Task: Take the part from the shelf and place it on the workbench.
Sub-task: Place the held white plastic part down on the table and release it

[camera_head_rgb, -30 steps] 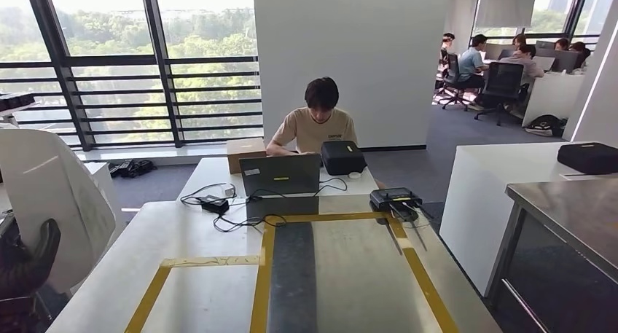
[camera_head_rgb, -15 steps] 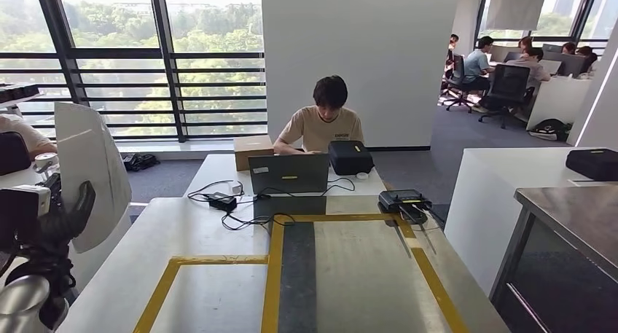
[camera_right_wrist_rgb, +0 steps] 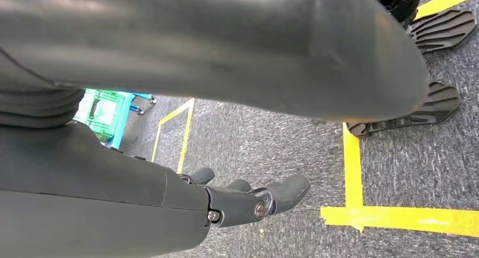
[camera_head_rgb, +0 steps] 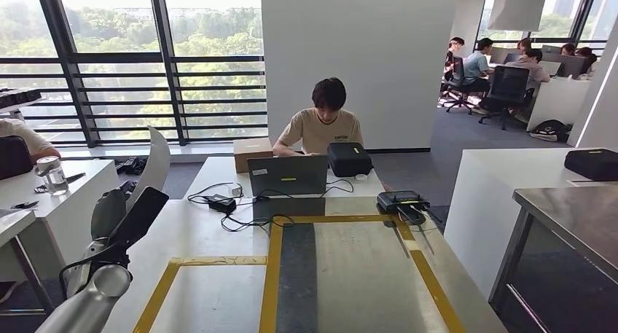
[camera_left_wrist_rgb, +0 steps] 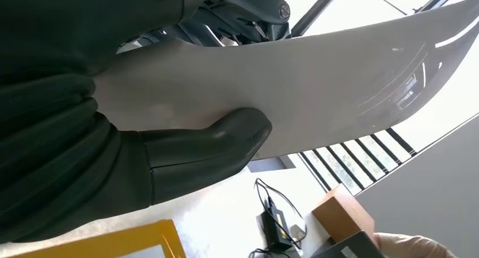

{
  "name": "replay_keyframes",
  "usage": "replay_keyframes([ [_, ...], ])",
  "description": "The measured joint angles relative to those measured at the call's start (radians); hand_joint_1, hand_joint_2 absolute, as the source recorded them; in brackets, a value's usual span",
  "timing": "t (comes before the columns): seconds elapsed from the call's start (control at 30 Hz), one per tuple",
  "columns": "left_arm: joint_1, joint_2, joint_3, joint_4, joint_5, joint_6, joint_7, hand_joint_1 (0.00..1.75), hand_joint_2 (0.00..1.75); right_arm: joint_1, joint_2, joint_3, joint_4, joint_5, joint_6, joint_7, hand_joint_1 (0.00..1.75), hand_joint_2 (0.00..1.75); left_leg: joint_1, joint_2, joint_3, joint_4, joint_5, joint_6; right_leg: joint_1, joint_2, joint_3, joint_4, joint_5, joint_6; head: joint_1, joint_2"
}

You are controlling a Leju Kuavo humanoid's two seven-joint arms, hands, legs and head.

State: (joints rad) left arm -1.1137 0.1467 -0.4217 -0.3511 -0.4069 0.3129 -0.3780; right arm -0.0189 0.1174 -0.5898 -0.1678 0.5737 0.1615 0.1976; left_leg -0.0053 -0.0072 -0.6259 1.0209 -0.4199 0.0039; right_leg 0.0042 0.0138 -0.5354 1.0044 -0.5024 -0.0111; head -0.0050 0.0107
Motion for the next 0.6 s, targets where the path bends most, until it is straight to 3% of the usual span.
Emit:
replay_keyframes([
  [0.17, 0.056, -0.038, -0.163, 0.043, -0.284, 0.034, 0.072, 1.75, 1.75, 0.002, -0.001, -0.005, 0.000, 0.015, 0.011, 0.000, 0.00, 0.00, 0.000, -0.002, 0.001, 0.000, 0.000, 0.000, 0.000, -0.002, 0.002, 0.000, -0.001, 0.000, 0.000, 0.000],
  [0.33, 0.153, -0.059, -0.376, 0.075, -0.468, -0.015, 0.121, 1.75, 1.75, 0.011, -0.001, -0.015, 0.000, -0.002, 0.015, 0.000, 0.00, 0.00, 0.000, 0.000, 0.001, -0.001, 0.000, 0.000, 0.000, -0.001, 0.001, 0.000, -0.001, 0.000, 0.000, 0.000],
  [0.5, 0.188, -0.060, -0.462, 0.095, -0.490, -0.076, 0.161, 1.75, 1.75, 0.021, 0.000, -0.021, 0.000, 0.003, 0.033, 0.000, 0.00, 0.00, 0.000, 0.000, 0.001, -0.001, 0.000, 0.000, 0.000, 0.000, 0.001, 0.000, -0.001, 0.000, 0.000, 0.000],
  [0.6, 0.195, -0.037, -0.481, 0.105, -0.499, -0.122, 0.211, 1.75, 1.75, 0.021, 0.000, -0.021, 0.000, 0.011, 0.034, 0.000, 0.00, 0.00, 0.000, 0.000, 0.001, -0.002, 0.000, -0.001, 0.000, 0.000, 0.000, 0.001, -0.001, 0.000, 0.000, 0.000],
])
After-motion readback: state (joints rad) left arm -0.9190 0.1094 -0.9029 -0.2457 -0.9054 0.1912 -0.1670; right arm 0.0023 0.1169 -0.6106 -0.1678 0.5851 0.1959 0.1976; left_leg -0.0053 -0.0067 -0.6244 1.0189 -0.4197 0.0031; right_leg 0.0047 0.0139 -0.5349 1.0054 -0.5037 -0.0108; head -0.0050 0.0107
